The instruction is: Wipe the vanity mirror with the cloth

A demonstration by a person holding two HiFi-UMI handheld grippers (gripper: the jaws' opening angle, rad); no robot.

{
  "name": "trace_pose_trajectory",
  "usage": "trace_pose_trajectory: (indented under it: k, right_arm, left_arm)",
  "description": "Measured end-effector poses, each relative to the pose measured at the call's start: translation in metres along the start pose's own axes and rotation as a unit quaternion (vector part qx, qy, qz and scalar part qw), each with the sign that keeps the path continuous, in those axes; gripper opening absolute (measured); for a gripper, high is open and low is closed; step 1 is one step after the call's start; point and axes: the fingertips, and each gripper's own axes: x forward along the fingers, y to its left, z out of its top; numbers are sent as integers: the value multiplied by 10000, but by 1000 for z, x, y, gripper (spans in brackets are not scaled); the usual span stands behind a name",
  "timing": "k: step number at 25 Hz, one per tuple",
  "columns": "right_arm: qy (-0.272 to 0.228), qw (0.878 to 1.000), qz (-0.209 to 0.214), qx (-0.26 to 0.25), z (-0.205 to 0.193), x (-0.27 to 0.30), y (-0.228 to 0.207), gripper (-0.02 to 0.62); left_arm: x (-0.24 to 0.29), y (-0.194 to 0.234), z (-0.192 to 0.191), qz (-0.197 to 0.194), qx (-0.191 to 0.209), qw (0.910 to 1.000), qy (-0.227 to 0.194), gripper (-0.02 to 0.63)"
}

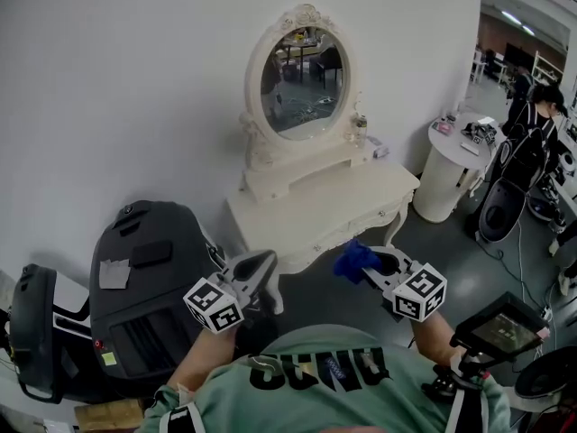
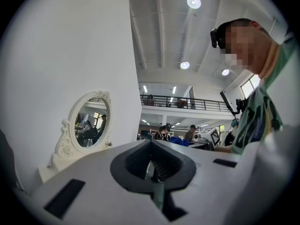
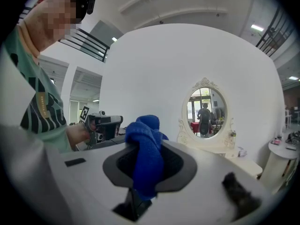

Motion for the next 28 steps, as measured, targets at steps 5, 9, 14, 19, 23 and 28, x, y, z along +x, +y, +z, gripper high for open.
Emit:
trace_pose_trajectory:
  k: [5, 9, 14, 19, 23, 28]
  right_arm:
    - [26, 10000, -25, -65, -4, -34, -25, 71]
    - [61, 9999, -99, -100, -9, -63, -47, 71]
    - [25, 9996, -289, 57, -16, -84, -80, 71]
    - [20, 9992, -361, 168, -25, -67, -104, 71]
    - [84, 9986, -451, 256, -26, -24, -130, 71]
    - [118, 9989, -431, 131, 2, 60, -160, 71]
  left_arm:
    - [38, -23, -8, -87, 17, 9999, -52, 6]
    - [70, -42, -16, -208, -73, 9997, -79, 6]
    - [111, -52, -27, -443, -105, 9990, 45, 6]
    - [137, -29, -25, -602, -51, 9981, 112, 6]
    - [155, 19, -24, -715, -144, 9973, 62, 6]
    - [163, 101, -10, -783, -171, 9968, 18, 6]
